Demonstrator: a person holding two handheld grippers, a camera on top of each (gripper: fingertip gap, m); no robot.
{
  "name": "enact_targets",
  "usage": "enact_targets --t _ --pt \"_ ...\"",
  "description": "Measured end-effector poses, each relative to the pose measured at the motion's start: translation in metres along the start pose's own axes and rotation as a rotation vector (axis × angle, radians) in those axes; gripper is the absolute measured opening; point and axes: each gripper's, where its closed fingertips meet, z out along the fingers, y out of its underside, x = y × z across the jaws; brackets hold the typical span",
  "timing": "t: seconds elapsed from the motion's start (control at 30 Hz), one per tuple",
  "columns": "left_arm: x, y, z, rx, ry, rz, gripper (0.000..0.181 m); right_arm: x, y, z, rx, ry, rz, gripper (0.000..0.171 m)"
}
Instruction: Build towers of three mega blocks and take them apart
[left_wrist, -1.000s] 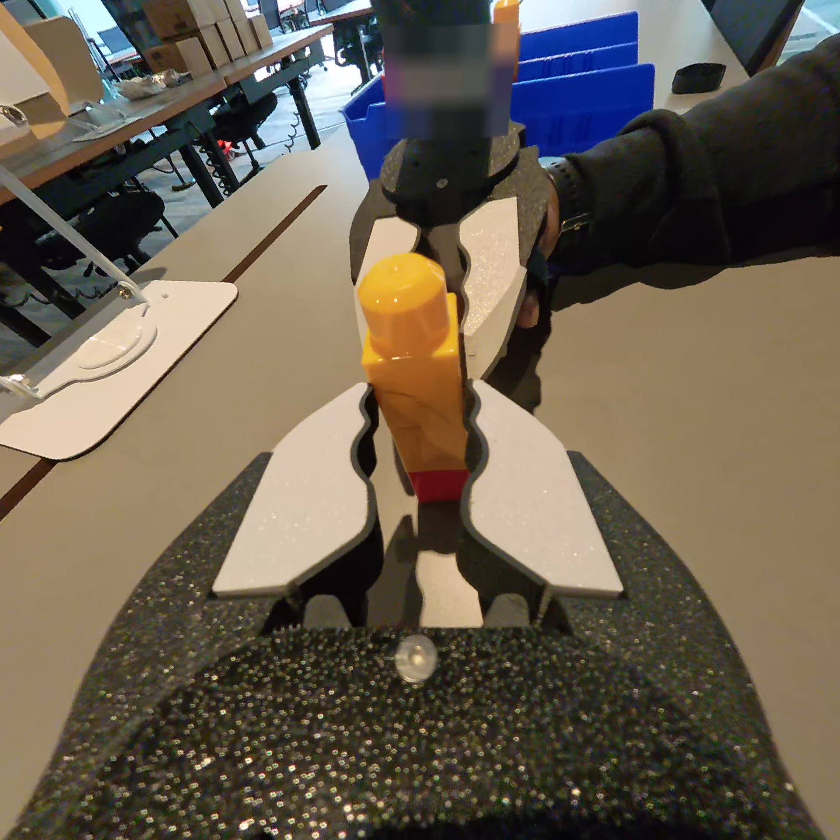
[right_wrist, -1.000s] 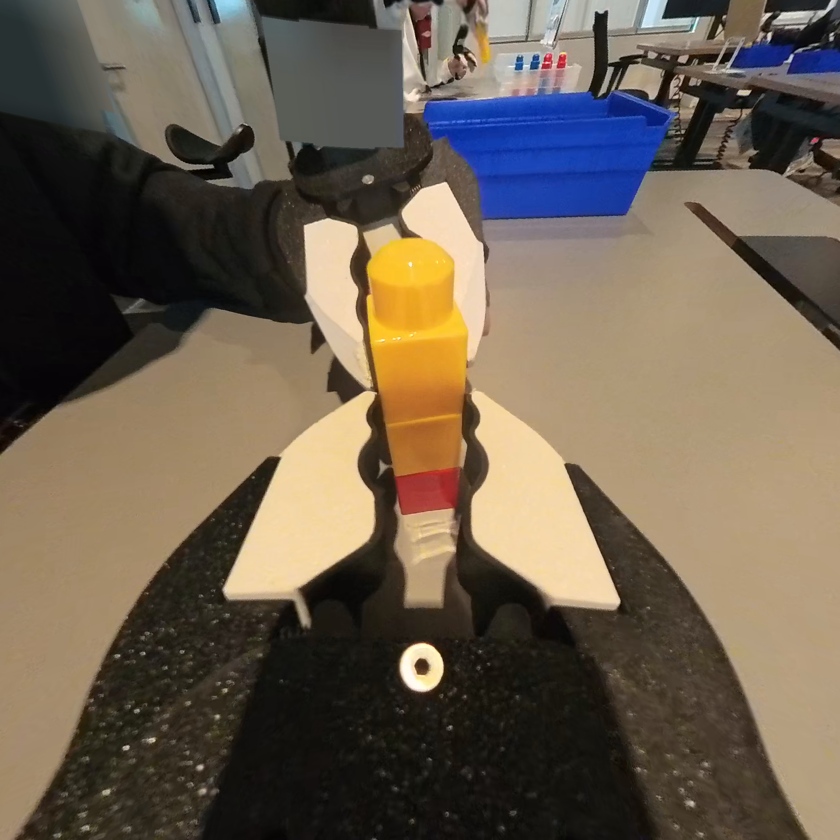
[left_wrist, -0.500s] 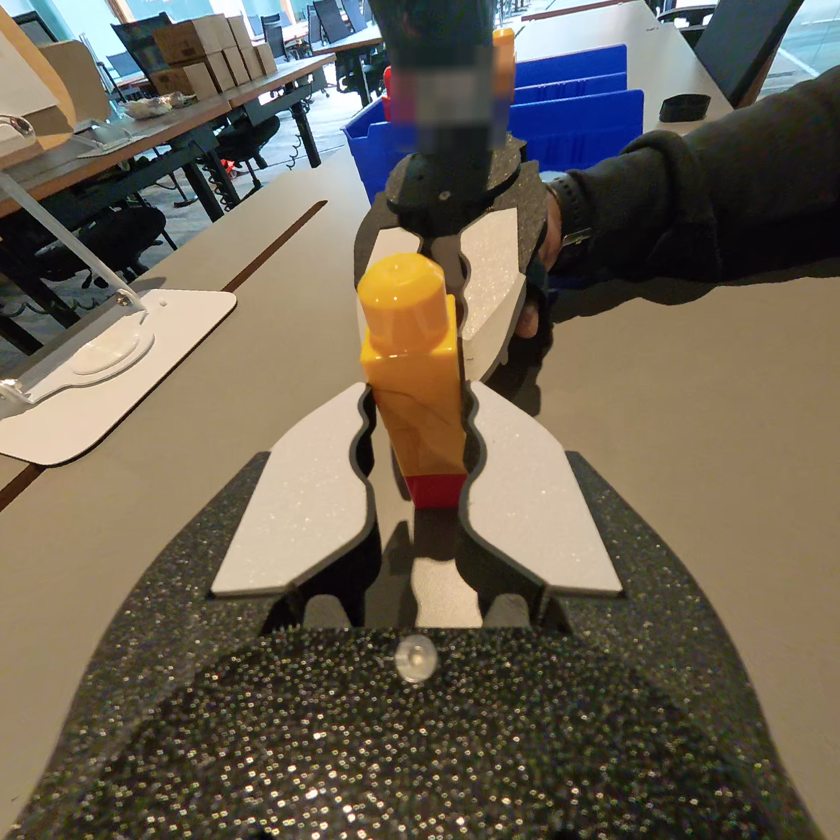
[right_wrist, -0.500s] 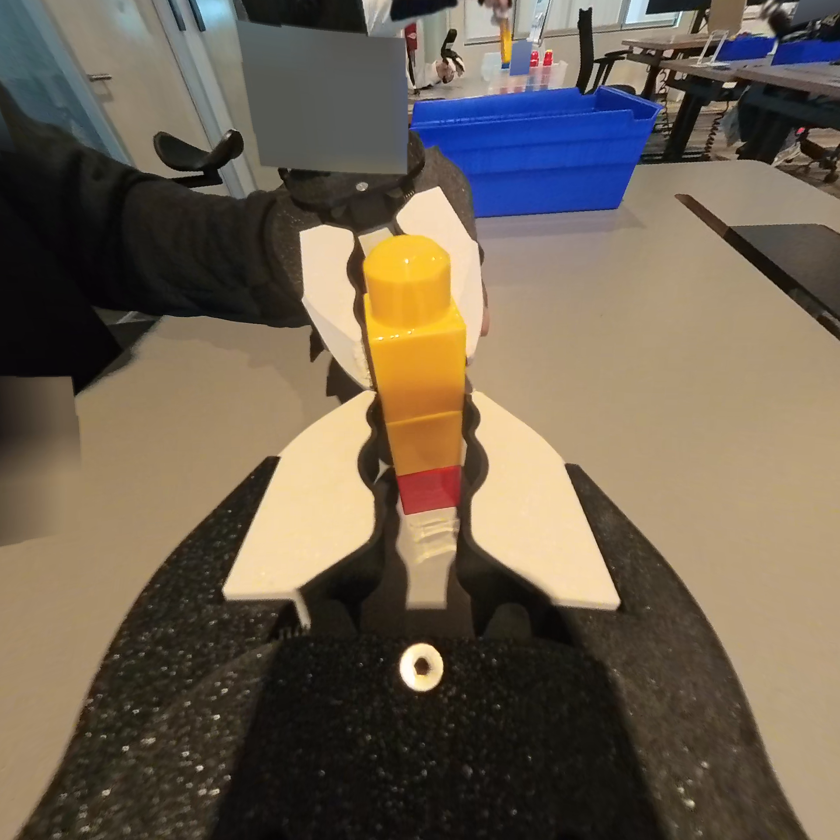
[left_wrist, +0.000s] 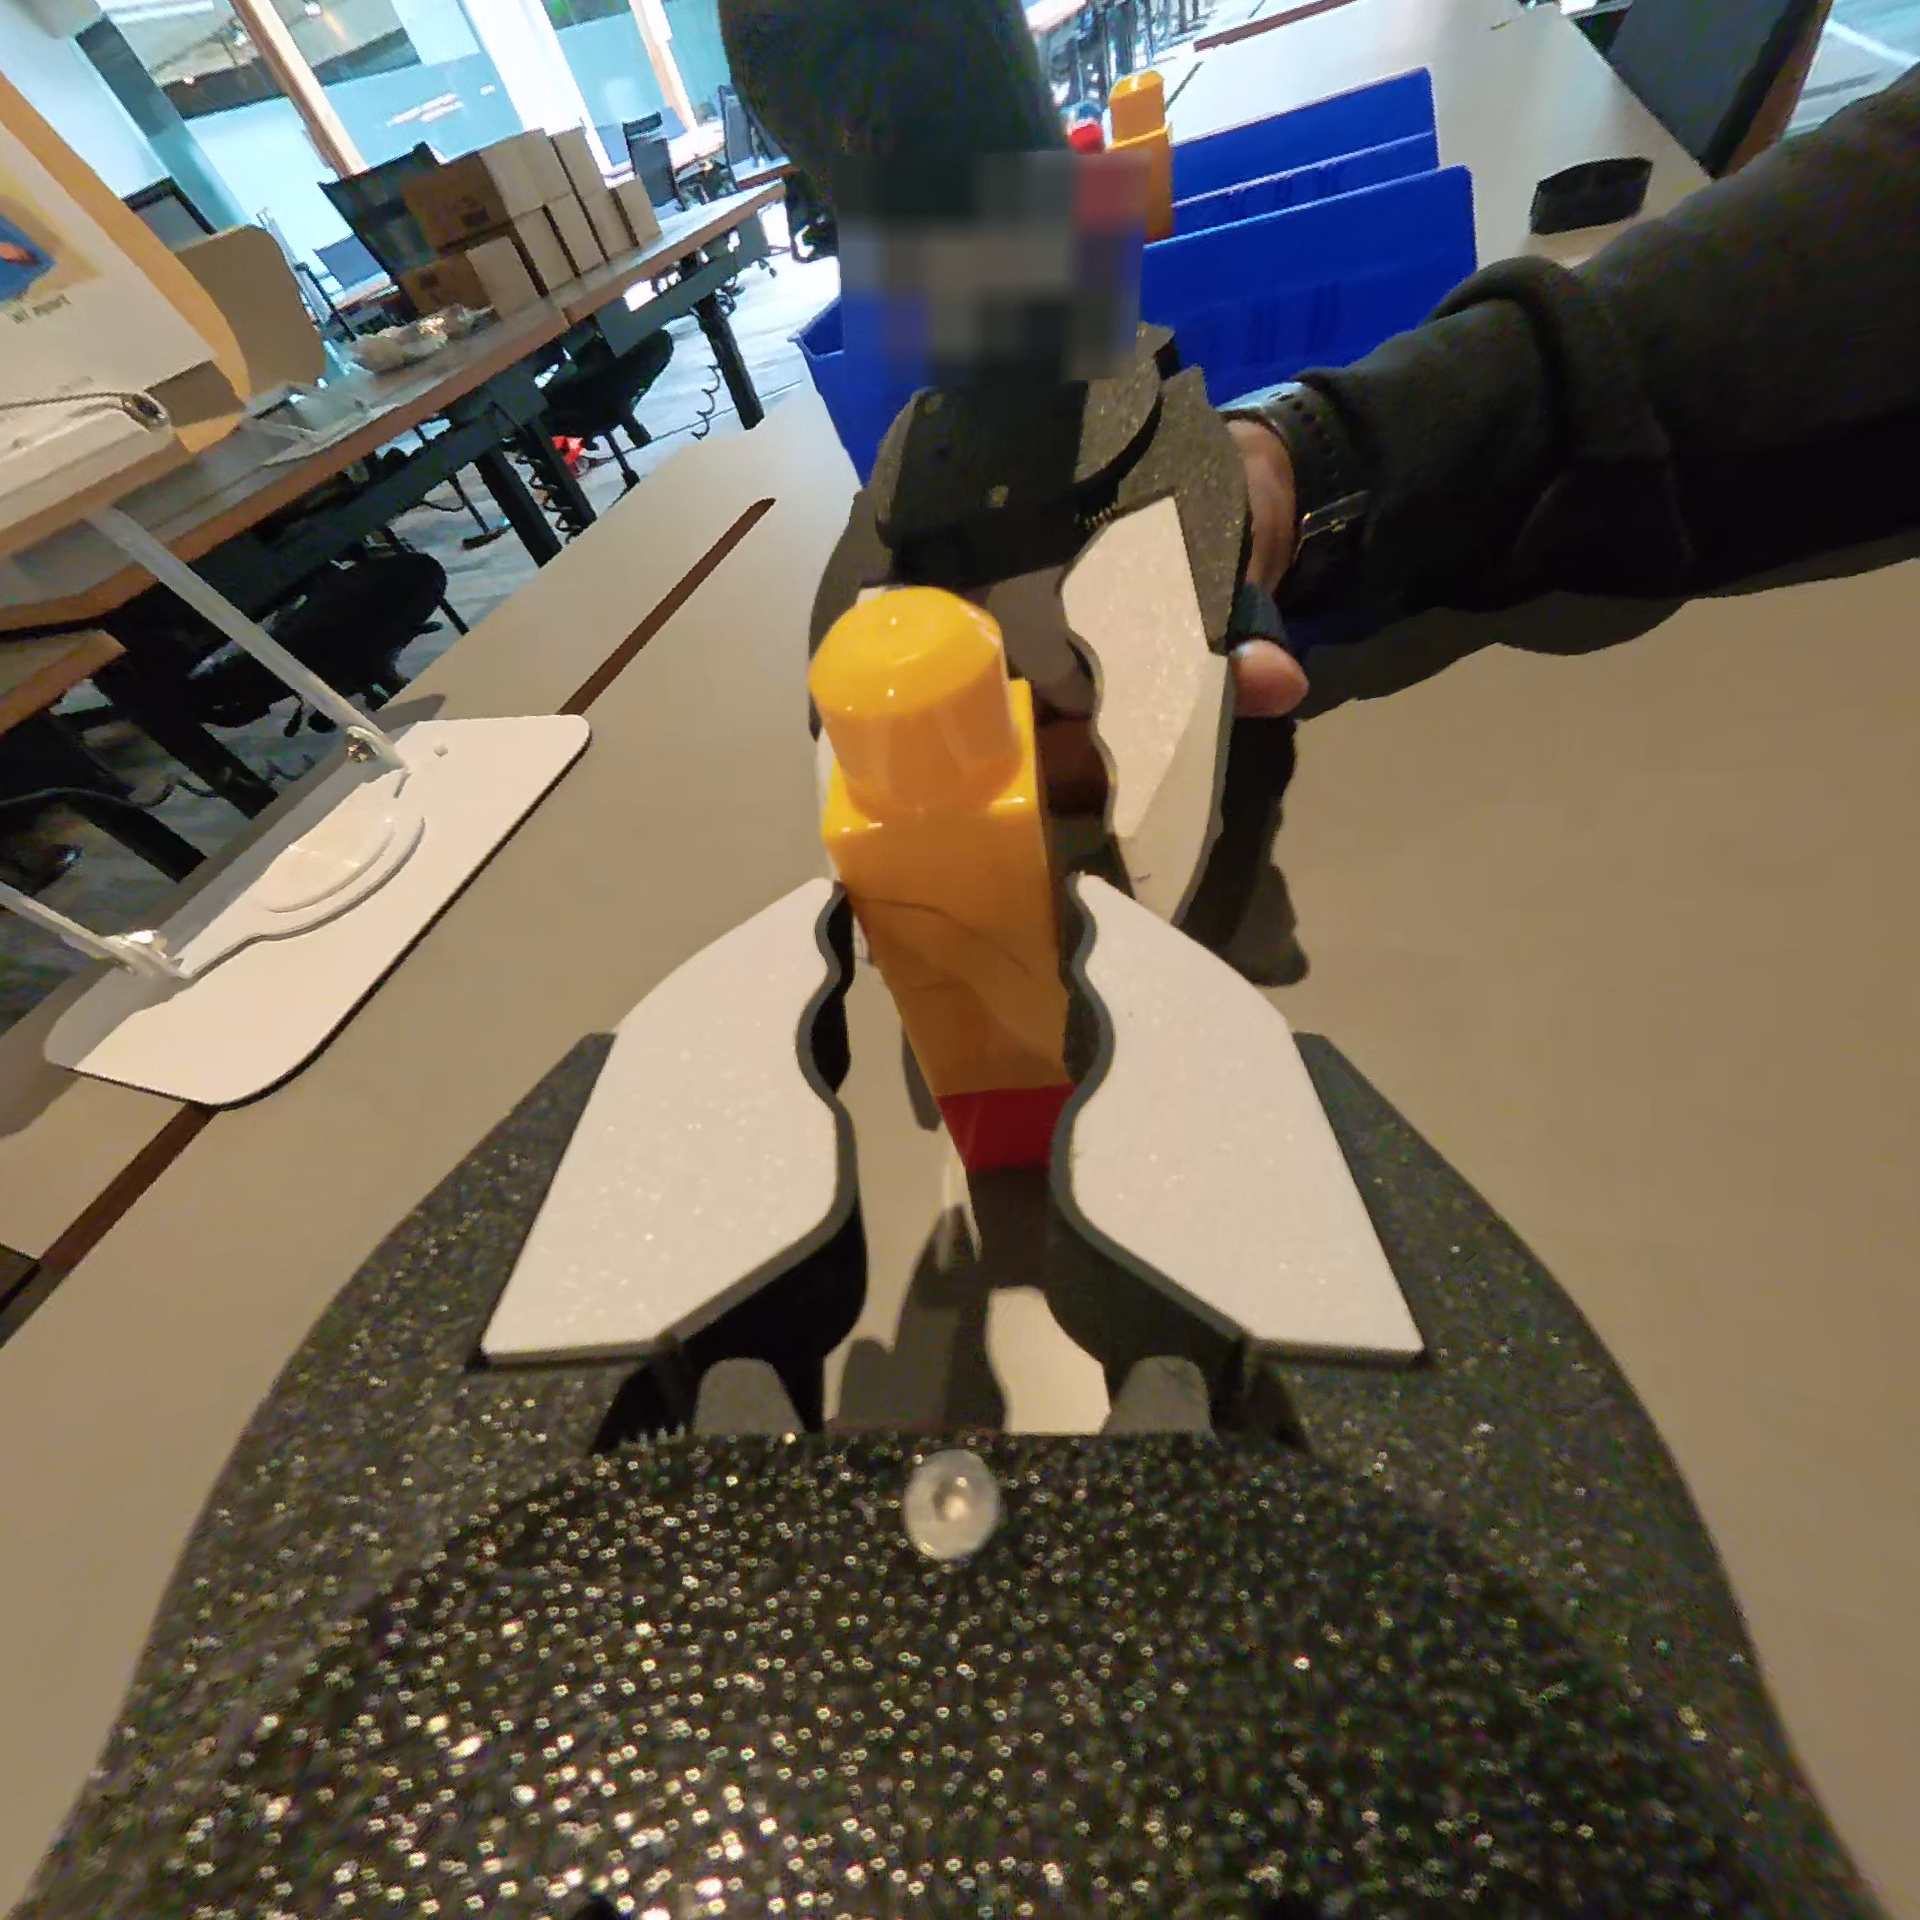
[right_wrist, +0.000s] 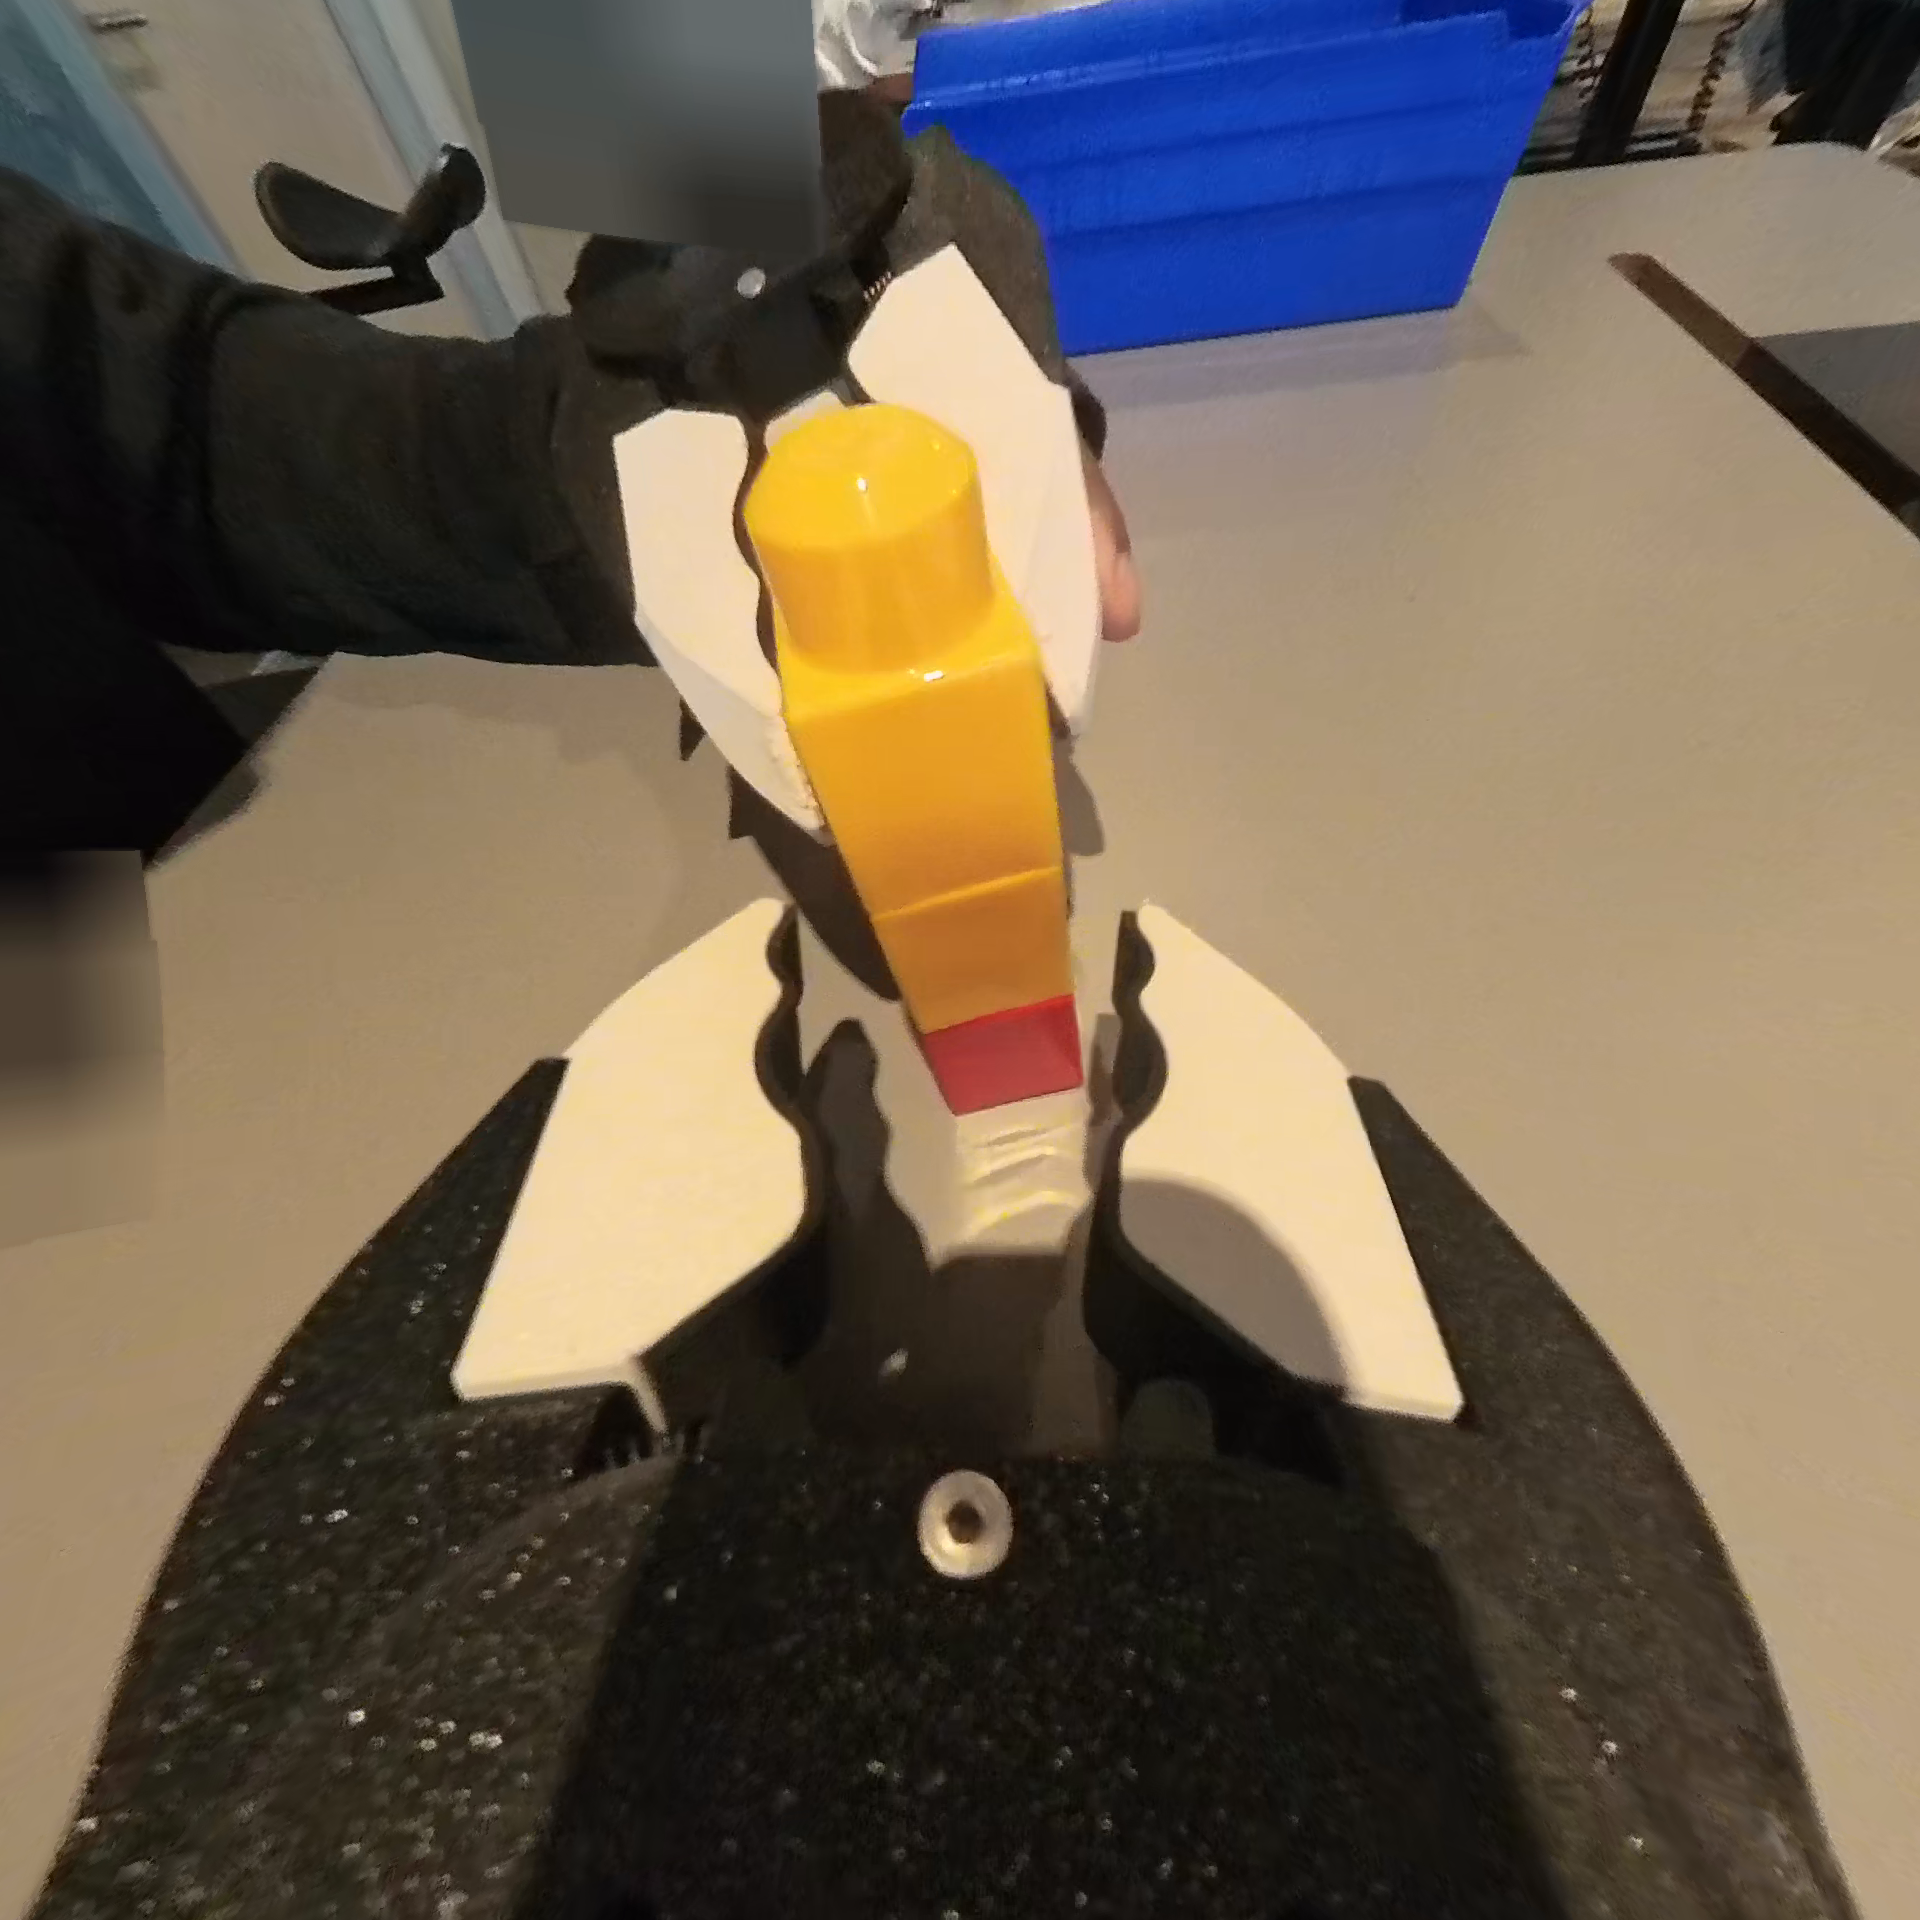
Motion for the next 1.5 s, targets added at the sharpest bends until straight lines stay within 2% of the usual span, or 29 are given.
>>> enact_targets --t 0.37,0.53,0.67,0.8,0.83,0.87,0.97,1.1,1.3,1.33,1.4,1.5 --pt "-0.003 -0.001 0.001 0.032 -0.015 -0.015 0.038 0.006 0.008 0.008 -0.074 0.064 -0.027 0.037" --pt "-0.012 -0.012 -0.010 0.163 0.002 -0.127 0.038 0.012 0.005 0.005 -0.052 0.139 -0.039 0.037" --pt "-0.034 -0.018 -0.025 0.276 -0.052 -0.240 0.037 0.015 -0.018 -0.011 0.064 0.239 -0.032 0.035" --pt "-0.046 -0.011 -0.030 0.280 -0.098 -0.284 0.034 0.007 -0.073 -0.057 0.314 0.331 -0.026 0.034" --pt "-0.047 -0.011 -0.031 0.286 -0.104 -0.286 0.030 0.005 -0.082 -0.070 0.361 0.353 -0.025 0.005" --pt "-0.047 -0.012 -0.031 0.293 -0.101 -0.297 0.028 0.008 -0.085 -0.079 0.376 0.391 -0.014 0.004" --pt "-0.043 -0.012 -0.027 0.282 -0.071 -0.317 0.022 0.021 -0.051 -0.075 0.233 0.423 0.037 0.004" --pt "-0.034 -0.008 -0.019 0.220 -0.047 -0.289 0.021 0.031 0.003 -0.052 0.062 0.371 0.145 0.002" --pt "-0.017 0.018 -0.003 -0.018 -0.006 -0.240 0.028 0.029 0.026 -0.041 -0.140 0.383 0.120 0.000" --pt "-0.014 0.022 -0.001 -0.057 -0.002 -0.227 0.031 0.029 0.027 -0.041 -0.162 0.399 0.101 0.002" --pt "-0.010 0.028 0.003 -0.107 0.006 -0.200 0.033 0.029 0.025 -0.042 -0.189 0.409 0.067 0.024" --pt "-0.007 0.031 0.005 -0.135 0.009 -0.175 0.033 0.028 0.020 -0.047 -0.204 0.419 0.045 0.034"
